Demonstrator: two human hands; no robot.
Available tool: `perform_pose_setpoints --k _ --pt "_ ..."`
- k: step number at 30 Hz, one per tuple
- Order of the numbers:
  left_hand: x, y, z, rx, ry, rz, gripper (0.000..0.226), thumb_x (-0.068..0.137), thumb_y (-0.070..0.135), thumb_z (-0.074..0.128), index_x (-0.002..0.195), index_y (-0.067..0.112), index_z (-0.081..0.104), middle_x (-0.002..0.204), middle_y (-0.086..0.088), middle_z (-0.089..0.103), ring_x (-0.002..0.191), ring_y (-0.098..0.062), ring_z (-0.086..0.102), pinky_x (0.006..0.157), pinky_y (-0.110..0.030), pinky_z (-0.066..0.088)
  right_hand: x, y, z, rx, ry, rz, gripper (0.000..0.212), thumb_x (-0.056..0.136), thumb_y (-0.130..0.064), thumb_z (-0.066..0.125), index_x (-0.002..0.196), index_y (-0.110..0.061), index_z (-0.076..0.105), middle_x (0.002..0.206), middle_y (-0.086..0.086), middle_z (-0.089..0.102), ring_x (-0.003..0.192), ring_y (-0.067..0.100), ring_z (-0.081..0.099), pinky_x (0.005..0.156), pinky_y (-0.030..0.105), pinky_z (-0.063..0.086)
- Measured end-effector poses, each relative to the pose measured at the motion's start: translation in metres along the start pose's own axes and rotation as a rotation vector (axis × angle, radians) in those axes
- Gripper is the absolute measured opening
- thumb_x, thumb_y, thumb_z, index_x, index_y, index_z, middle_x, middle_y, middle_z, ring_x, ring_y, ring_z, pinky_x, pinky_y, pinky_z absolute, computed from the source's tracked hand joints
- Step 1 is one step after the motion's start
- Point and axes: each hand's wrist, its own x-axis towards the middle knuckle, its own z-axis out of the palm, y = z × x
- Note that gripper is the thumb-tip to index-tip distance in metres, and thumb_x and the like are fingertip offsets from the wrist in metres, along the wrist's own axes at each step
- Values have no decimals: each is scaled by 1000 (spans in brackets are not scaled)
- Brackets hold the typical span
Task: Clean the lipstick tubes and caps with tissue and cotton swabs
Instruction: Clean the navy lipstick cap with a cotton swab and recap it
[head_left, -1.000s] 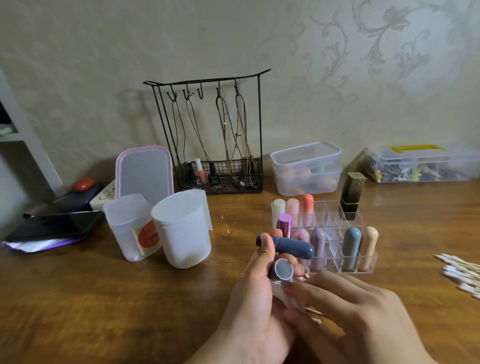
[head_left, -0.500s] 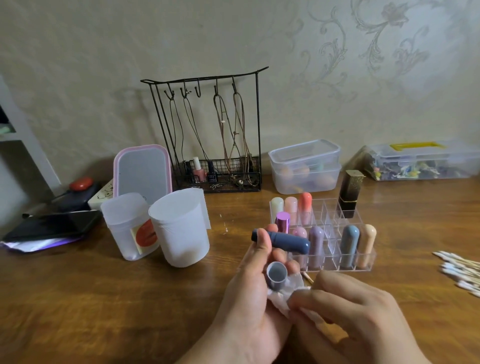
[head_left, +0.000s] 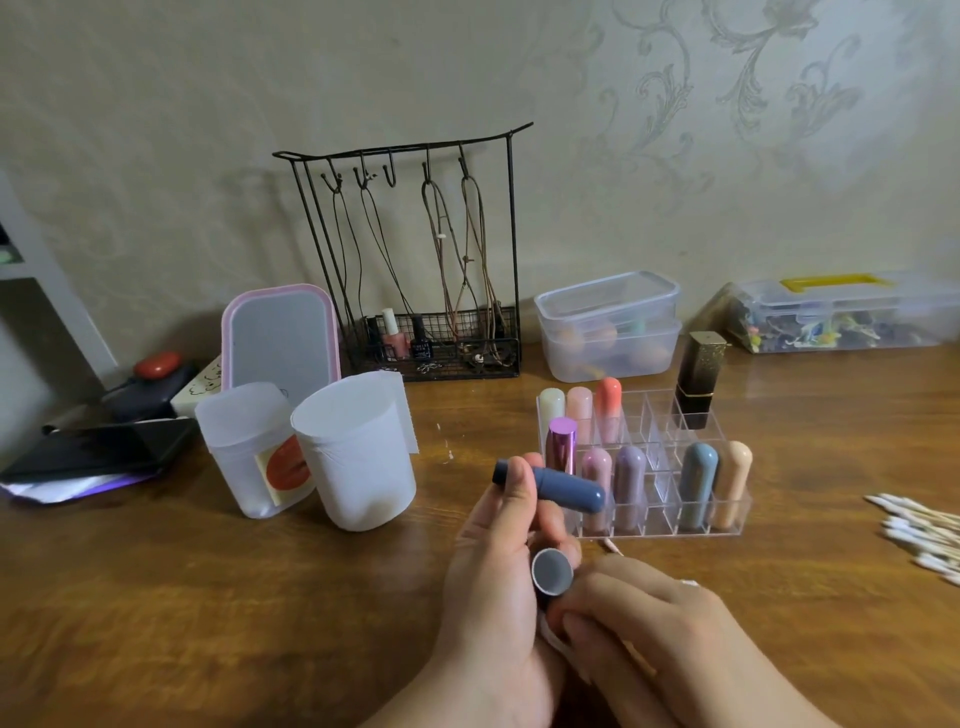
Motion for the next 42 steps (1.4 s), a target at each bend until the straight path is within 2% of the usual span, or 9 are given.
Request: perform_pose_setpoints --k 7,11,16,22,28,31,33,38,42 --pt "1 12 -4 -155 6 -82 25 82 37 61 96 16 67 56 2 43 39 -11 38 42 -20 38 3 -5 -13 -8 146 133 31 58 -27 83 82 -37 65 84 -16 63 71 -2 63 63 9 49" --pt "1 12 -5 -218 -56 -127 28 83 37 59 98 15 66 57 0 44 42 -11 39 43 -22 41 5 -9 -13 224 92 390 49 58 -32 86 100 -43 63 95 -11 58 64 16 61 59 32 56" --pt "2 15 -4 -251 -63 -114 27 83 36 60 96 14 68 57 0 44 41 -10 39 43 -22 41 8 -7 -22 378 -27 512 11 79 -27 77 83 -29 67 76 4 71 68 16 65 64 33 54" --pt "5 19 -5 -254 20 -84 24 87 35 60 99 14 66 58 0 44 45 -10 38 45 -22 40 9 -9 -26 768 -68 614 34 68 -51 78 88 -28 61 65 7 62 55 22 46 48 25 39" --pt "7 19 -5 -262 54 -58 23 87 33 61 98 14 66 58 0 45 45 -10 38 51 -22 39 14 -10 -34 844 -10 560 13 69 -10 75 81 -16 74 63 20 67 49 26 61 41 25 47" --pt "7 18 -6 -267 44 -47 21 88 32 60 98 14 65 58 0 44 45 -10 38 48 -21 40 12 -7 -38 870 -5 546 35 63 -38 87 73 -7 76 59 24 66 46 23 59 43 23 47" --pt "6 15 -6 -238 42 -57 21 86 31 62 96 13 67 57 -1 45 44 -10 40 44 -19 42 11 -7 -39 849 29 542 44 58 -45 89 73 -5 77 62 25 68 48 20 62 46 22 48" --pt "6 13 -5 -174 53 -65 26 79 30 64 97 11 69 55 -1 47 43 -11 42 48 -22 43 10 -10 -40 809 -1 456 5 75 -2 77 76 -6 80 101 1 76 86 19 75 64 19 56" --pt "6 14 -5 -156 52 -44 25 79 30 64 96 12 68 54 0 46 41 -10 41 46 -21 42 11 -16 -41 787 -10 386 10 81 -21 76 89 -17 81 102 2 76 99 10 71 79 14 53"
